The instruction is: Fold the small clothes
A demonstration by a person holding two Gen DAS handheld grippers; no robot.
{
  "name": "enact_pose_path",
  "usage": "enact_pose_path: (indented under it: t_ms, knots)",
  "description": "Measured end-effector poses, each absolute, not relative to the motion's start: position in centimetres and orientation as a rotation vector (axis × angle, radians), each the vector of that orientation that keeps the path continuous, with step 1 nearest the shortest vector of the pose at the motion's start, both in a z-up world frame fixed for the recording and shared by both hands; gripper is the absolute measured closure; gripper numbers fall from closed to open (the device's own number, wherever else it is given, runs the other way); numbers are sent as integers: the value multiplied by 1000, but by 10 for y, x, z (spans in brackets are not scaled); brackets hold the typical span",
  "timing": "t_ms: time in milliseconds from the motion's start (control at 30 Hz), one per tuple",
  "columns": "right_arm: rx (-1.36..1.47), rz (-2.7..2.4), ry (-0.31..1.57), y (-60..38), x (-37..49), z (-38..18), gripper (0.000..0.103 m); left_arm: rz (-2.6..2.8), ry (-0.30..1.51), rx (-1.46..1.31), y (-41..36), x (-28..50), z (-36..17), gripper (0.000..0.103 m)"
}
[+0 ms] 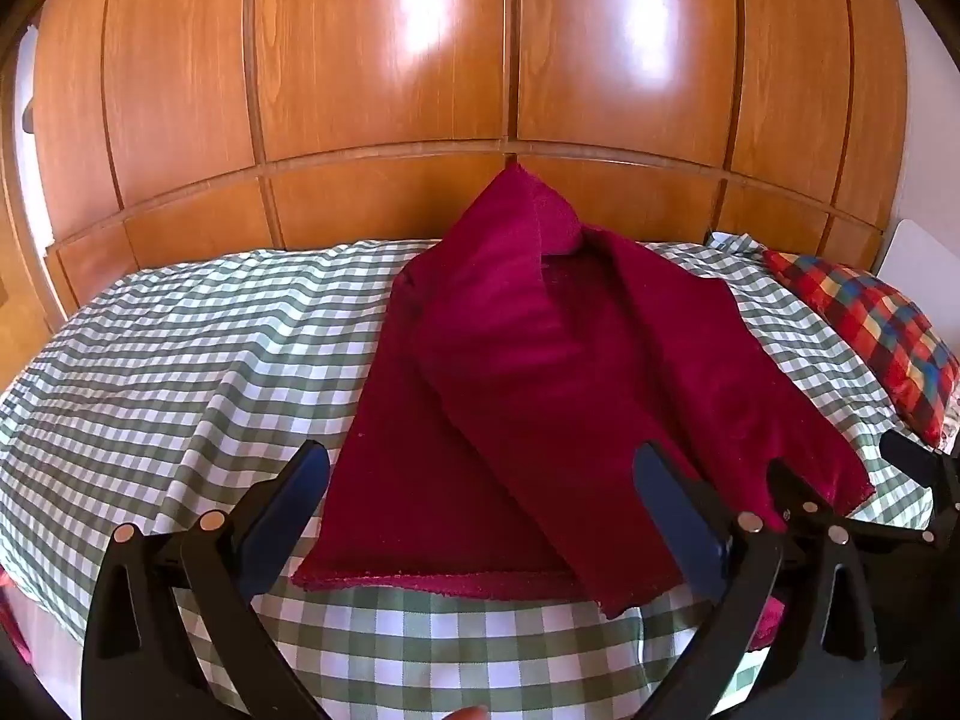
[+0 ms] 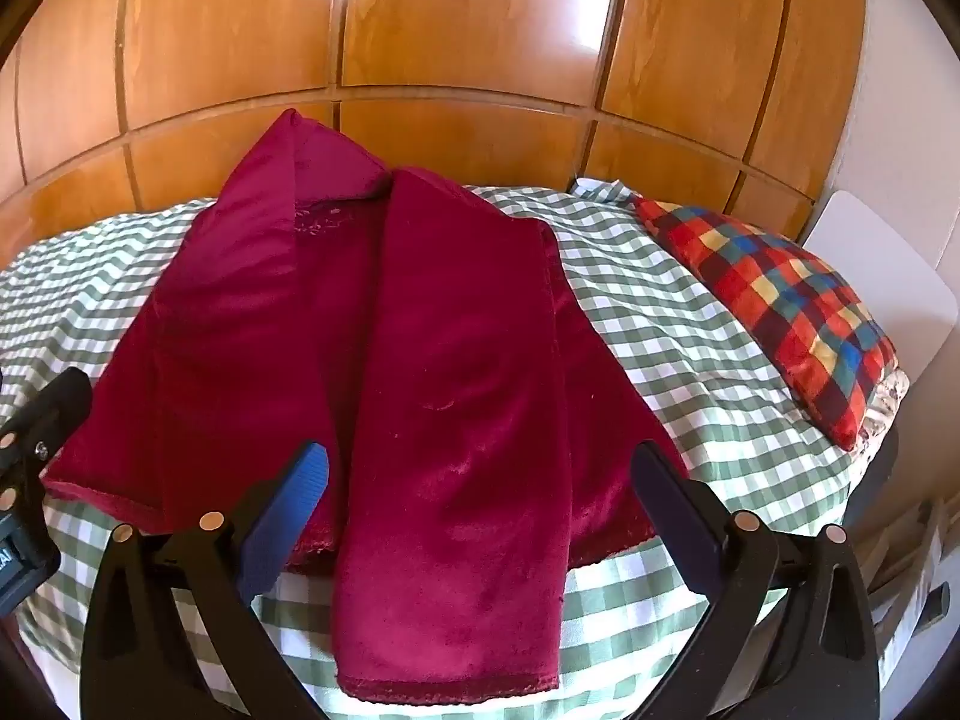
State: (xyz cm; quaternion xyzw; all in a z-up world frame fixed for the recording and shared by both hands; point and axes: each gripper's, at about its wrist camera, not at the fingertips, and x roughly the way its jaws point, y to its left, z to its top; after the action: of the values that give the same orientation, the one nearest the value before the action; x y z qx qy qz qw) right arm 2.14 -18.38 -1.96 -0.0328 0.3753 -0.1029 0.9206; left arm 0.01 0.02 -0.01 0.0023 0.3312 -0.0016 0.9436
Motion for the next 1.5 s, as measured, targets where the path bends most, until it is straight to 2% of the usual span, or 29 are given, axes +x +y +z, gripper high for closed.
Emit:
enact_pose_path:
  t_ms: [567,1500]
  knots:
    - [-69,-193,803,-182,28,-27,3,-5,688,-2,0,-6,-15,2]
    - [-73,-195,806,-182,24,-24,3,-26,682,5,2,-16,-2,2]
